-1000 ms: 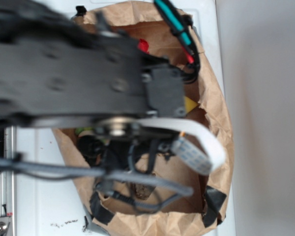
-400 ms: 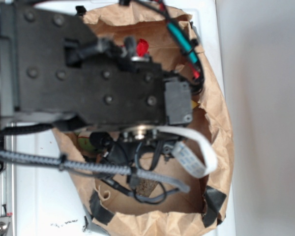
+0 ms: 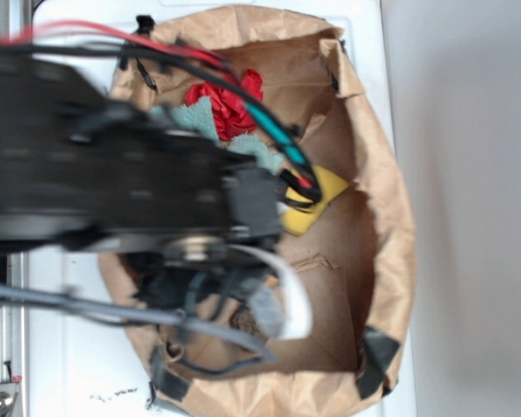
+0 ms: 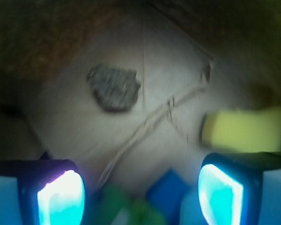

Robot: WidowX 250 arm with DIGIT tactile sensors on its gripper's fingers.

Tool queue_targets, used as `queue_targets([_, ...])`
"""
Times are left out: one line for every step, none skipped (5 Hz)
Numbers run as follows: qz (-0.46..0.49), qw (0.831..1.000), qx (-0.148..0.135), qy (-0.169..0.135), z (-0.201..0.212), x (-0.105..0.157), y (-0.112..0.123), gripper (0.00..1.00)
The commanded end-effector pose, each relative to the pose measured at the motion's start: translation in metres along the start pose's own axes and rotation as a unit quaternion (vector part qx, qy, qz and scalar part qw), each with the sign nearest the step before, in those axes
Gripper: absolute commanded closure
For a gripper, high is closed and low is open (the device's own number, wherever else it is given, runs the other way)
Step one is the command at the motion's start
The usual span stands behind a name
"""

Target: Grab the rock.

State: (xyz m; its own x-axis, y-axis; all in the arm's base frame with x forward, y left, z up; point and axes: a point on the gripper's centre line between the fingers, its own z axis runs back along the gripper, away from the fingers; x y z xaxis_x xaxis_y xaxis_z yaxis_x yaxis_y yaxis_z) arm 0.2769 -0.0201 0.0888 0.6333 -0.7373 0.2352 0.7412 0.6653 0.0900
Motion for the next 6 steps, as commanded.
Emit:
queue_targets([-0.028, 0.999, 0.001, -0.019, 0.011, 0.031, -0.002, 0.0])
queue_targets([-0.029, 0.999, -0.01, -0.029, 0.019, 0.036, -0.012, 0.0])
queue_targets([-0.041, 0.999, -0.014, -0.031, 0.021, 0.036, -0.019, 0.0])
queue_targets([-0.056, 0.998, -0.019, -0.029, 0.021, 0.031, -0.031, 0.0])
queue_targets([-0.058, 0.998, -0.016, -0.029, 0.016, 0.032, -0.034, 0.0])
queue_targets([-0.059, 0.998, -0.02, -0.023, 0.004, 0.037, -0.028, 0.0])
